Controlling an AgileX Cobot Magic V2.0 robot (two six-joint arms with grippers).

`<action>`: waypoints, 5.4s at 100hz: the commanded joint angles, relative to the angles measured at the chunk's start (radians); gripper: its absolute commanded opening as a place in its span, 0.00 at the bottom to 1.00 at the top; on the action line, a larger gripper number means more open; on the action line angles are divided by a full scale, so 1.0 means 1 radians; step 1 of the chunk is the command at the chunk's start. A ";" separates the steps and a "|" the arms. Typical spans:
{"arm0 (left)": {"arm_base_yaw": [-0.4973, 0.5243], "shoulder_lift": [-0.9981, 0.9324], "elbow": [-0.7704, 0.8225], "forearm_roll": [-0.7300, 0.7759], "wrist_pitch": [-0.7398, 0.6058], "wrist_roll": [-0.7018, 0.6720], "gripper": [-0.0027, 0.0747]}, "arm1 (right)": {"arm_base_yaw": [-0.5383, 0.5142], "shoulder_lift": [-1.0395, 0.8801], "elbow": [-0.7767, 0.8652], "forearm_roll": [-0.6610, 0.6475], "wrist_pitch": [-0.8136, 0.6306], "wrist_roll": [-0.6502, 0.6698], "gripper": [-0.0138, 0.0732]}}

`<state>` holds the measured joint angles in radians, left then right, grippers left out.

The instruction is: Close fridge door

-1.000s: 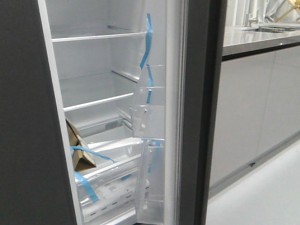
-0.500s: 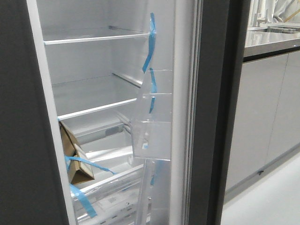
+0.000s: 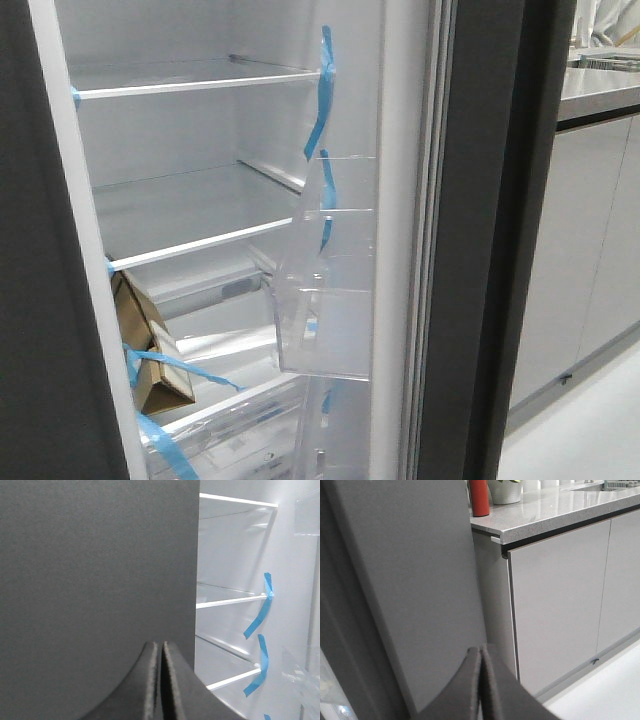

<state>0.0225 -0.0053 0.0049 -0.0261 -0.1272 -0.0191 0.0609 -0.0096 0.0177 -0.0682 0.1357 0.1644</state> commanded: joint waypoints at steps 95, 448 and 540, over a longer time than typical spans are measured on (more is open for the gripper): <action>0.000 -0.011 0.035 -0.004 -0.074 -0.004 0.01 | -0.006 -0.019 0.020 0.036 -0.083 -0.002 0.11; 0.000 -0.011 0.035 -0.004 -0.074 -0.004 0.01 | 0.364 1.792 -1.878 0.444 0.089 0.012 0.11; 0.000 -0.011 0.035 -0.004 -0.074 -0.004 0.01 | -0.017 0.000 -0.195 0.171 0.017 0.012 0.11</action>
<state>0.0225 -0.0053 0.0049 -0.0261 -0.1272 -0.0191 0.0503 0.0855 -0.2147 0.1401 0.1304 0.1789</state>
